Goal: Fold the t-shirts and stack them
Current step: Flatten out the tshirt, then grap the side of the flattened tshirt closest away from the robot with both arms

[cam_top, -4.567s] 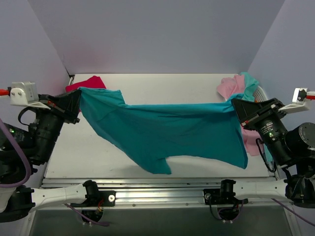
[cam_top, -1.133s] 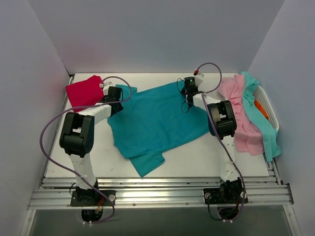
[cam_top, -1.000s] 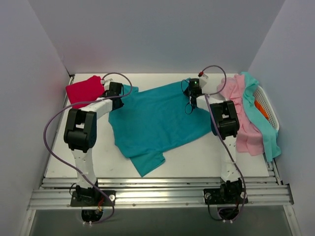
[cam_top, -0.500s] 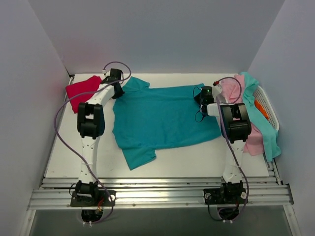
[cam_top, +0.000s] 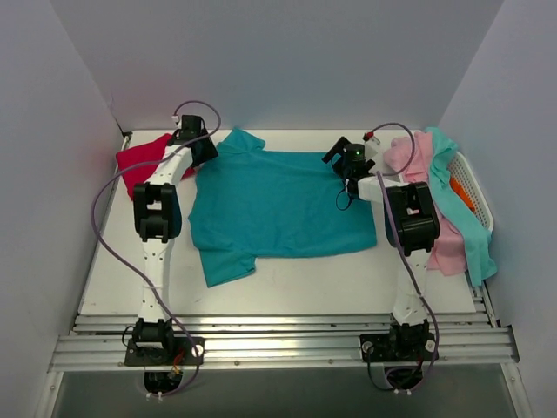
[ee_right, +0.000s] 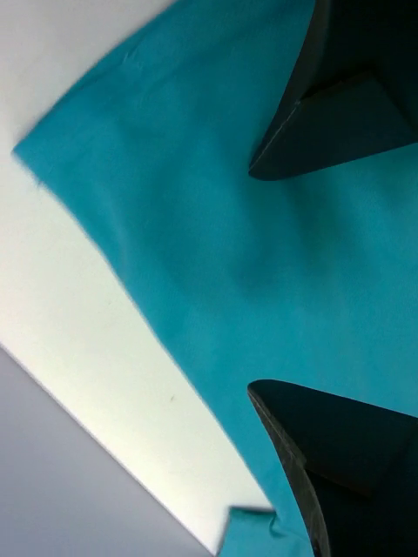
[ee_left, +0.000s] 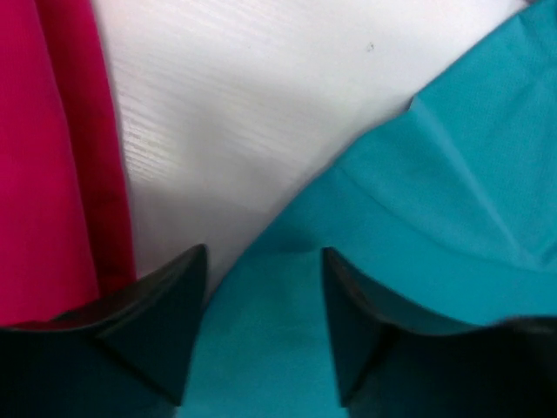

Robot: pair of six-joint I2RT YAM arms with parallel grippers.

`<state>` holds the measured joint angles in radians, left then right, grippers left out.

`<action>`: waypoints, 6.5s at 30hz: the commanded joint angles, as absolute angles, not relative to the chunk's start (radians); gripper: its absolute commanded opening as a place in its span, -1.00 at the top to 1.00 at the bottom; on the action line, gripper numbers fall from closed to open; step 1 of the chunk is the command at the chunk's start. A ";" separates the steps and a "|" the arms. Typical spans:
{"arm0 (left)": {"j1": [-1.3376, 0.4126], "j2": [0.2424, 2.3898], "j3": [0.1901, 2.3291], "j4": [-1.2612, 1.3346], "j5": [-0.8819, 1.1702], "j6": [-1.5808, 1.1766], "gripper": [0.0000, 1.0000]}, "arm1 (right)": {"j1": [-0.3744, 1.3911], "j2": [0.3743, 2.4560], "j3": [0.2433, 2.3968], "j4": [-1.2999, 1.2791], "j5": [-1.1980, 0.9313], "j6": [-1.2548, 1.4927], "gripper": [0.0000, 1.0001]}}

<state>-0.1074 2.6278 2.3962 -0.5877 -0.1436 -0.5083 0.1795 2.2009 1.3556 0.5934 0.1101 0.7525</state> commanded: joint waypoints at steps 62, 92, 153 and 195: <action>-0.460 0.992 0.630 -0.193 -0.506 -0.723 -0.30 | 0.588 1.328 0.350 0.391 0.575 1.183 -0.67; -0.772 0.991 0.555 -0.505 -0.658 -1.071 0.03 | 0.589 1.132 0.304 0.236 0.612 1.170 0.35; -0.891 1.151 0.508 -0.327 -0.723 -1.071 0.02 | 0.328 0.885 0.520 -0.115 0.420 1.121 -0.87; -0.893 1.131 0.500 -0.354 -0.701 -1.092 0.05 | 0.367 1.094 0.261 0.201 0.367 1.195 0.58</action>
<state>-0.8948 1.1290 0.4950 -0.3626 -0.6975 -1.0863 0.3794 1.1049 0.2684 0.2260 0.3447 1.2030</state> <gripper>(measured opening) 0.478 0.235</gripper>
